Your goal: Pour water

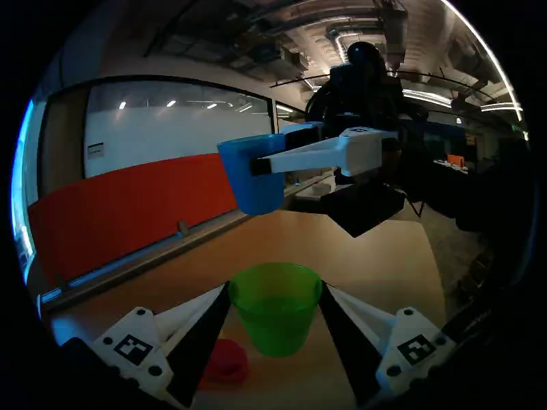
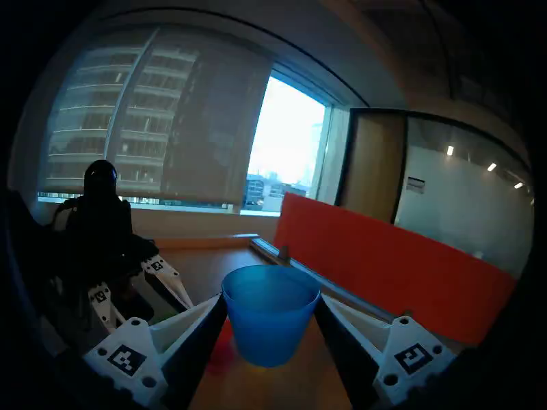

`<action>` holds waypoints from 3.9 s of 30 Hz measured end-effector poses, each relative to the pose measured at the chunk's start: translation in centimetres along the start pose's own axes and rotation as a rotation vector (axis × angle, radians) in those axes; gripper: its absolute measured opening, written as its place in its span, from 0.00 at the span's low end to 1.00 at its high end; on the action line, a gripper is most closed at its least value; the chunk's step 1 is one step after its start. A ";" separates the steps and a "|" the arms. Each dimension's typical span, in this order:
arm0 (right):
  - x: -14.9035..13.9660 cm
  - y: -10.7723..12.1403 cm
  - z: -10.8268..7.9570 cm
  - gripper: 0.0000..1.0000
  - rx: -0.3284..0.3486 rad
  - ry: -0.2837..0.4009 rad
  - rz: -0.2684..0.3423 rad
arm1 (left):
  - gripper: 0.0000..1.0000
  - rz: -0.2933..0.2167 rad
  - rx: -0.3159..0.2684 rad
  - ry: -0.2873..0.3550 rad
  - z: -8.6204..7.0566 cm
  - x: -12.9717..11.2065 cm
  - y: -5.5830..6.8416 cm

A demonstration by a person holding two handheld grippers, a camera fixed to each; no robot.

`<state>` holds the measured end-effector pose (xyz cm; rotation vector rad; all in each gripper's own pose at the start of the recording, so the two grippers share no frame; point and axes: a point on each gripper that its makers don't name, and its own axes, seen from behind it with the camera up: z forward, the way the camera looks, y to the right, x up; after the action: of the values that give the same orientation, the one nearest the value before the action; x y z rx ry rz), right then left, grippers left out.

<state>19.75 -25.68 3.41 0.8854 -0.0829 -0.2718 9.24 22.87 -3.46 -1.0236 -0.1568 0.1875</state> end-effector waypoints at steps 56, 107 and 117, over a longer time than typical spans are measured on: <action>-12.5 -0.2 0.6 0.90 0.012 -0.175 0.058 | 0.89 0.022 -0.156 -0.305 2.8 -15.3 3.7; -23.3 -3.2 2.8 0.90 0.070 -0.344 0.118 | 0.91 0.006 -0.099 -0.353 -0.8 -17.0 2.3; -25.1 -4.1 2.8 0.91 0.093 -0.380 0.123 | 0.91 0.003 -0.054 -0.336 -2.6 -16.5 1.3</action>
<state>-5.77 -23.52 3.07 0.9086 -0.5041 -0.3200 -6.31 17.65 -6.59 -1.0407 -0.4679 0.3591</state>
